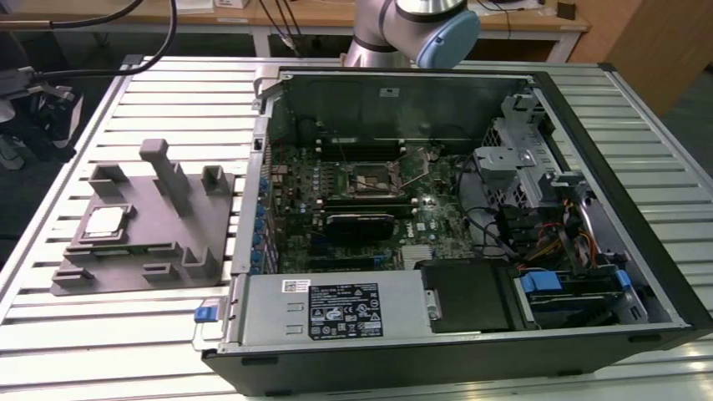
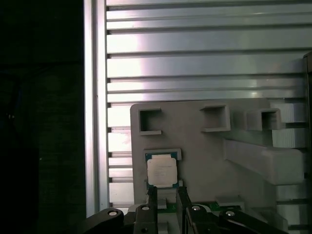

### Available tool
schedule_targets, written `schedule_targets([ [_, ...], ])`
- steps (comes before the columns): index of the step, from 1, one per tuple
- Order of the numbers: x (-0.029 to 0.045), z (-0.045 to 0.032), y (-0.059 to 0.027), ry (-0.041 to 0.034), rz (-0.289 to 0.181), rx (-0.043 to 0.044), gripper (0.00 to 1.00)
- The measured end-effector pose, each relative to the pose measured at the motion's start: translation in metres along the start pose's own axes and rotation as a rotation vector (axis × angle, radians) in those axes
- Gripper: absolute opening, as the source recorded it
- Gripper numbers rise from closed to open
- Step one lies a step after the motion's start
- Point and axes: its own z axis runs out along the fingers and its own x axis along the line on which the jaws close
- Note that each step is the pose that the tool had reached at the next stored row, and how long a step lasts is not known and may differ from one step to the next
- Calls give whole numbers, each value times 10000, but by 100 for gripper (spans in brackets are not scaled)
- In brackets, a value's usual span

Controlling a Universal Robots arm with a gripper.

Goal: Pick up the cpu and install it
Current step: 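Pick up the cpu and move it towards the insertion slot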

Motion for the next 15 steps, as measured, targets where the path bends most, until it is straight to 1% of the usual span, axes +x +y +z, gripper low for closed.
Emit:
schedule_targets([
  [5, -1, 29, -5, 41, 2, 1, 30],
  [15, -3, 95, -15, 183, 7, 7, 30],
])
